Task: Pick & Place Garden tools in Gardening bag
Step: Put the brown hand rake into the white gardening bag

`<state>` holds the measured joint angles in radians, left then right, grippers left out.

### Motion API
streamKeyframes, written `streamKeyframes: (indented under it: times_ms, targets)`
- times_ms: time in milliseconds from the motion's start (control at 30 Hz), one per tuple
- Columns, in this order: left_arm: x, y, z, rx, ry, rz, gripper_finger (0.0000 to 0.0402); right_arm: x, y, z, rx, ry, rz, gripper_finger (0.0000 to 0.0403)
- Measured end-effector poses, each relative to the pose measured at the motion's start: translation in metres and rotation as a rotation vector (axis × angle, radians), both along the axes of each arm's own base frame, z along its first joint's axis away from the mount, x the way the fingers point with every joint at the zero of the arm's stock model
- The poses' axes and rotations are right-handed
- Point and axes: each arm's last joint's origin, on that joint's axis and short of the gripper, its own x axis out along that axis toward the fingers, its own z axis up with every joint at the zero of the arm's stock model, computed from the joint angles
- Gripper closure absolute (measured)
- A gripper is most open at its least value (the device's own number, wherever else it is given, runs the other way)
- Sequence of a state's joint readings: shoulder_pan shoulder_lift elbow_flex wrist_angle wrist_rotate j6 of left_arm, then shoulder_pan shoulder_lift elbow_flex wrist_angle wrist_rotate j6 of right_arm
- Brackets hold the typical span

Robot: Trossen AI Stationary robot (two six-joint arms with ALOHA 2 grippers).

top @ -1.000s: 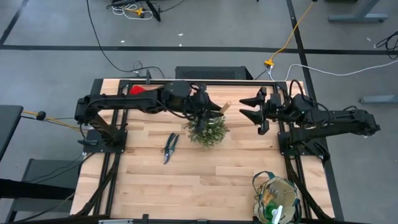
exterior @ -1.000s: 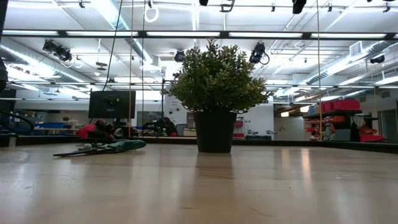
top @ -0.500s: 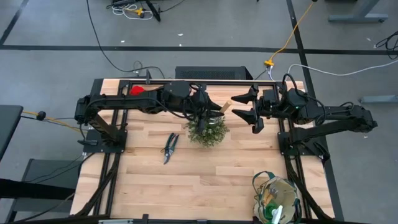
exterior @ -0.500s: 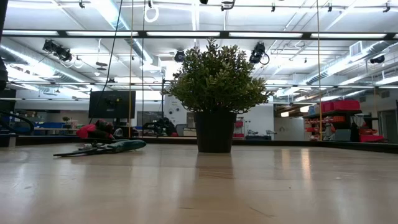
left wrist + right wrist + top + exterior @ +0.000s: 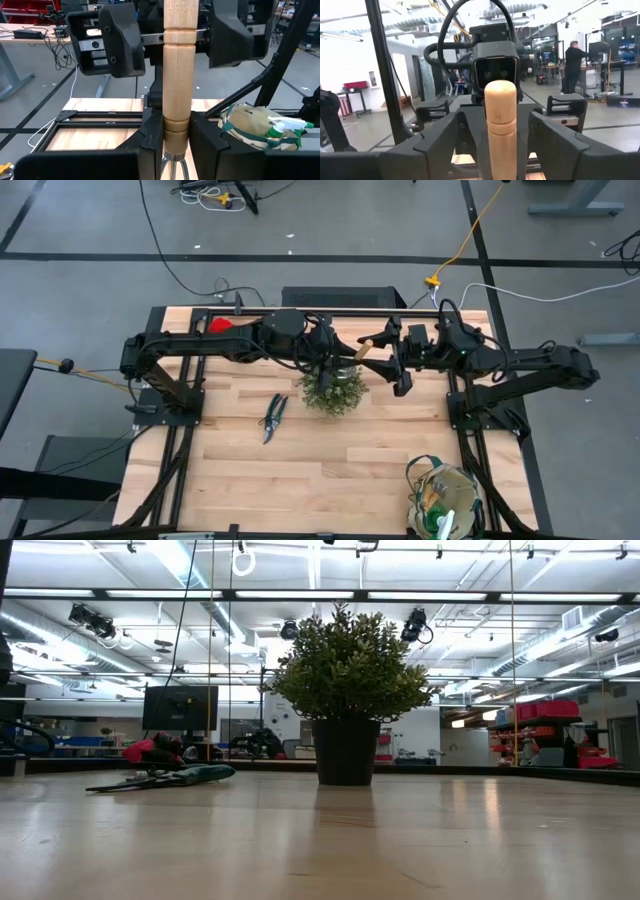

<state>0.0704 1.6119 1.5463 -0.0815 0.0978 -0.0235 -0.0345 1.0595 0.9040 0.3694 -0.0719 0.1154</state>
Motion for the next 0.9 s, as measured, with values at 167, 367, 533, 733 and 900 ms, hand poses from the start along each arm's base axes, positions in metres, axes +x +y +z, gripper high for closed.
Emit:
streamKeyframes:
  times_ms: [167, 367, 533, 733, 900]
  targets:
    - [0.0000, 0.0001, 0.0002, 0.000, -0.002, 0.000, 0.0326, 0.0025, -0.0001, -0.0006, 0.002, -0.006, 0.000, 0.0157]
    - [0.0000, -0.0002, 0.0003, -0.001, -0.003, -0.004, 0.0326, 0.0024, -0.0001, -0.0005, 0.003, -0.008, 0.001, 0.0188]
    - [0.0000, -0.0002, 0.0003, -0.001, -0.003, -0.004, 0.0326, 0.0025, -0.0001, -0.0006, 0.003, -0.006, 0.001, 0.0236]
    - [0.0000, -0.0007, 0.0004, -0.001, -0.003, -0.006, 0.0326, 0.0025, -0.0001, -0.0009, 0.003, -0.003, 0.000, 0.0283]
    - [-0.0004, -0.0012, 0.0008, -0.004, -0.004, -0.007, 0.0326, 0.0025, -0.0001, -0.0010, 0.001, -0.003, 0.000, 0.0310]
